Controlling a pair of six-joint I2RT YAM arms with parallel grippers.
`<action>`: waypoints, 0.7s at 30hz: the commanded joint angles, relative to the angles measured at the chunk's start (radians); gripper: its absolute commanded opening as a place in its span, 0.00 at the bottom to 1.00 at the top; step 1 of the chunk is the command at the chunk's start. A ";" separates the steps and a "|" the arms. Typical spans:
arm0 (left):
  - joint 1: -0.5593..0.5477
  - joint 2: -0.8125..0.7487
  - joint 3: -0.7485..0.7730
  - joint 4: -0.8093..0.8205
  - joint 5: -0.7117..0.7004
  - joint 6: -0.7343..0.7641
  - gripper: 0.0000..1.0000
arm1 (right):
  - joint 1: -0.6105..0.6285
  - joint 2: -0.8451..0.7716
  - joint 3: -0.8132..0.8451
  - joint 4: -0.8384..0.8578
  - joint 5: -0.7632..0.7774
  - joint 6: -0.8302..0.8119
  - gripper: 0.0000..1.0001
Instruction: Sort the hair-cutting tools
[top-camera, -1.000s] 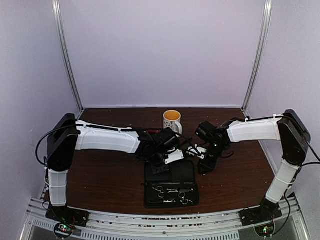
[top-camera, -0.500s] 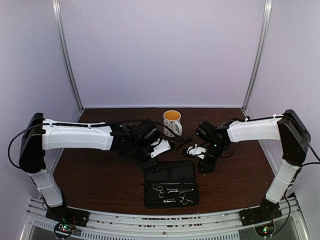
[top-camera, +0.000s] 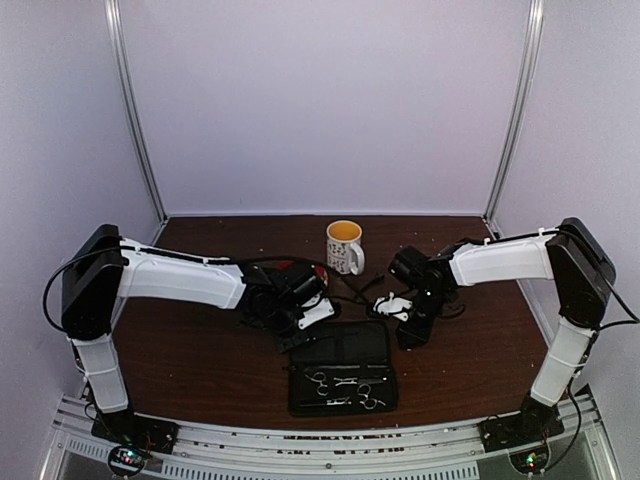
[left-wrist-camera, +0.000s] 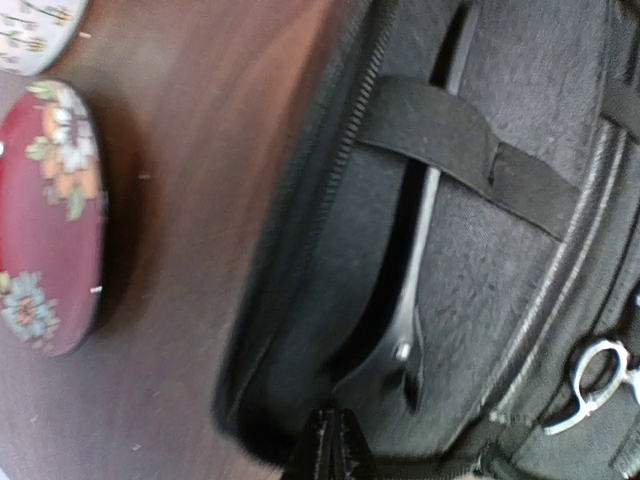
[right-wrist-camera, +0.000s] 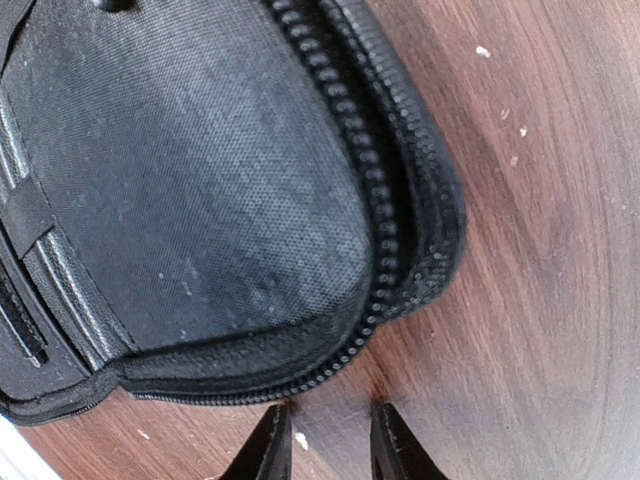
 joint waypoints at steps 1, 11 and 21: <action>0.006 0.043 0.035 0.051 0.051 -0.006 0.00 | -0.003 0.015 0.020 -0.007 -0.010 -0.006 0.27; 0.004 0.115 0.112 0.097 0.134 -0.007 0.00 | -0.003 0.027 0.025 -0.014 -0.026 -0.012 0.27; -0.012 0.181 0.189 0.106 0.175 0.002 0.02 | -0.005 0.025 0.022 -0.012 -0.016 -0.011 0.28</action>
